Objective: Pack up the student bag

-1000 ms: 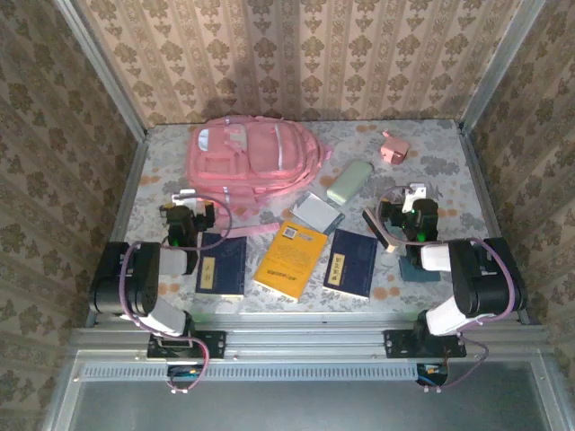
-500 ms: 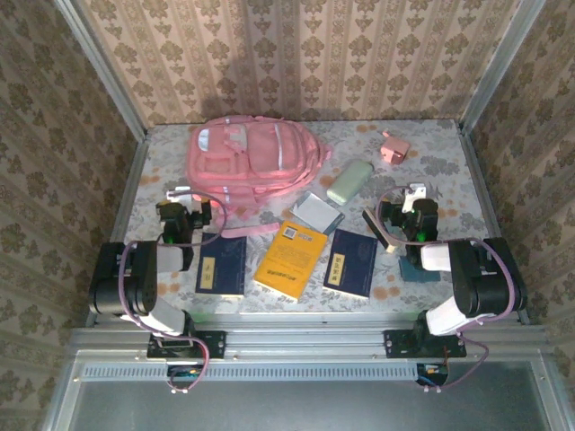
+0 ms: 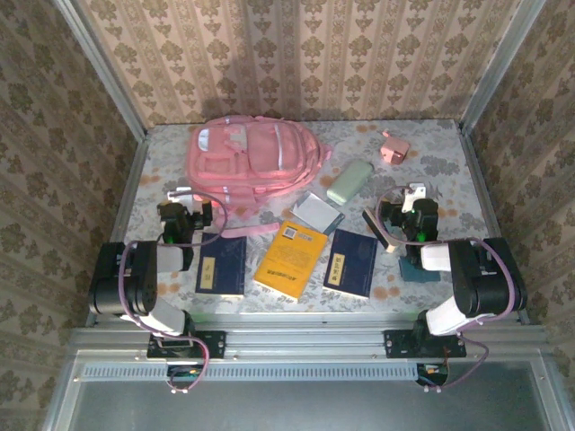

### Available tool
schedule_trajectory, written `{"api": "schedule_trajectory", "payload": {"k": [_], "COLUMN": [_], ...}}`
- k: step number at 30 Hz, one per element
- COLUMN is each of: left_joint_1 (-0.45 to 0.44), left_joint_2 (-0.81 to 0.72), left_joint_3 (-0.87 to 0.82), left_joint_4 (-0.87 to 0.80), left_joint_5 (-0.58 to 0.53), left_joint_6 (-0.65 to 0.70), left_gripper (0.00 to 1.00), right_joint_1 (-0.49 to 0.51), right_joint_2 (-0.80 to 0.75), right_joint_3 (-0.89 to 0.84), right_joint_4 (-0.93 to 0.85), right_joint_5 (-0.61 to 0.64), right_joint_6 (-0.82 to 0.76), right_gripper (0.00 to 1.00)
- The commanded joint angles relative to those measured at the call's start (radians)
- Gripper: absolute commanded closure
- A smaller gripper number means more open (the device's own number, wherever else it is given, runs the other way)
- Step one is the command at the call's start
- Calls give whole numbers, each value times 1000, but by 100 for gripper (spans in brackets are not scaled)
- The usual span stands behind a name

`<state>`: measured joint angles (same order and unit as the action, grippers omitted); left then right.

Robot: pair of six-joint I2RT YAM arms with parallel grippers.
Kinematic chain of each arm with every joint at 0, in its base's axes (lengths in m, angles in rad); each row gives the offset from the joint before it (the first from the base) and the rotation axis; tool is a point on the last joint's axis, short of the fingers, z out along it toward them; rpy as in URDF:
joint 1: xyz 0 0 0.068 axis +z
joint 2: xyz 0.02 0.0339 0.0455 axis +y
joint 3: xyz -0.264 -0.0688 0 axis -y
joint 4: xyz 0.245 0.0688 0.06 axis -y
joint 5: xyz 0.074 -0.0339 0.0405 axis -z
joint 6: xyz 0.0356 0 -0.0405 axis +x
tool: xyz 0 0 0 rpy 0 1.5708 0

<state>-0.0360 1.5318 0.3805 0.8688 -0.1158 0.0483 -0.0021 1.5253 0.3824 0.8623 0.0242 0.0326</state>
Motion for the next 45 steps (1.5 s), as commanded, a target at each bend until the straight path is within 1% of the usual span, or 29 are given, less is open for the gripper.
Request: {"api": "schedule_trajectory", "payload": {"k": [1,3,5,7,8,9,11,13,14,15,16,18,19,20,21,22,23,24,25,26,27,28,30,31,32,35,39,42,45], "left_joint_1": [-24,-58,-108,-195,-238,-281,-355,-414,-460,-485,-504,-509,-503,-496,-476,-443,-402,-349,-299,-261,-234,-228,-228,-233,-241,-274,-286,-295,-304], "left_joint_2": [-58,-150,-266,-385,-424,-465,-523,-528,-505,-466,-414,-290,-220,-163,-112,-80,-61,-50,-39,-23,6,44,140,191,233,357,528,621,705], "left_joint_3": [-20,-1,36,65,79,102,173,300,398,513,636,857,969,1037,1078,1094,1089,1069,1048,1035,1042,1071,1152,1197,1234,1346,1479,1534,1598], "left_joint_4": [22,-81,-207,-236,-240,-254,-336,-494,-629,-792,-950,-1219,-1351,-1421,-1449,-1450,-1428,-1381,-1327,-1284,-1258,-1265,-1288,-1293,-1303,-1338,-1339,-1304,-1286], "left_joint_5": [-57,-116,-192,-265,-263,-229,-158,-168,-178,-202,-231,-257,-249,-266,-250,-162,-75,27,127,218,272,281,360,407,428,402,470,509,530], "left_joint_6": [2,24,64,171,223,264,278,191,148,83,14,-100,-141,-187,-256,-298,-331,-390,-454,-490,-512,-516,-489,-476,-460,-434,-486,-529,-551], "left_gripper": [0,0,0,0,0,0,0,0,0,0,0,0,0,0,0,0,0,0,0,0,0,0,0,0,0,1,13,18,22], "right_joint_1": [-1,8,32,86,113,151,229,311,359,405,450,513,520,518,516,512,511,508,488,451,405,377,380,388,390,389,388,387,387], "right_joint_2": [-6,-70,-197,-332,-388,-451,-551,-623,-653,-682,-704,-708,-701,-696,-696,-709,-729,-765,-797,-799,-754,-677,-548,-497,-467,-427,-408,-404,-402], "right_joint_3": [-43,-61,-53,-36,-34,-22,42,113,139,173,214,331,410,467,519,530,496,437,388,401,485,599,759,804,819,806,779,760,755], "right_joint_4": [123,102,-12,-112,-121,-151,-288,-401,-427,-461,-505,-657,-783,-881,-974,-1003,-953,-861,-791,-807,-929,-1085,-1304,-1374,-1393,-1382,-1337,-1322,-1326], "right_joint_5": [3,58,117,228,283,324,329,303,301,332,407,527,519,488,435,389,373,394,372,296,197,126,93,87,67,19,12,-10,-55], "right_joint_6": [13,19,8,12,44,78,79,58,39,27,50,123,178,226,262,282,268,305,375,415,453,468,461,453,448,488,548,551,530], "right_gripper": [0,0,0,0,0,0,0,0,0,0,0,0,0,0,0,0,0,0,0,0,0,0,0,0,0,0,0,8,12]}}
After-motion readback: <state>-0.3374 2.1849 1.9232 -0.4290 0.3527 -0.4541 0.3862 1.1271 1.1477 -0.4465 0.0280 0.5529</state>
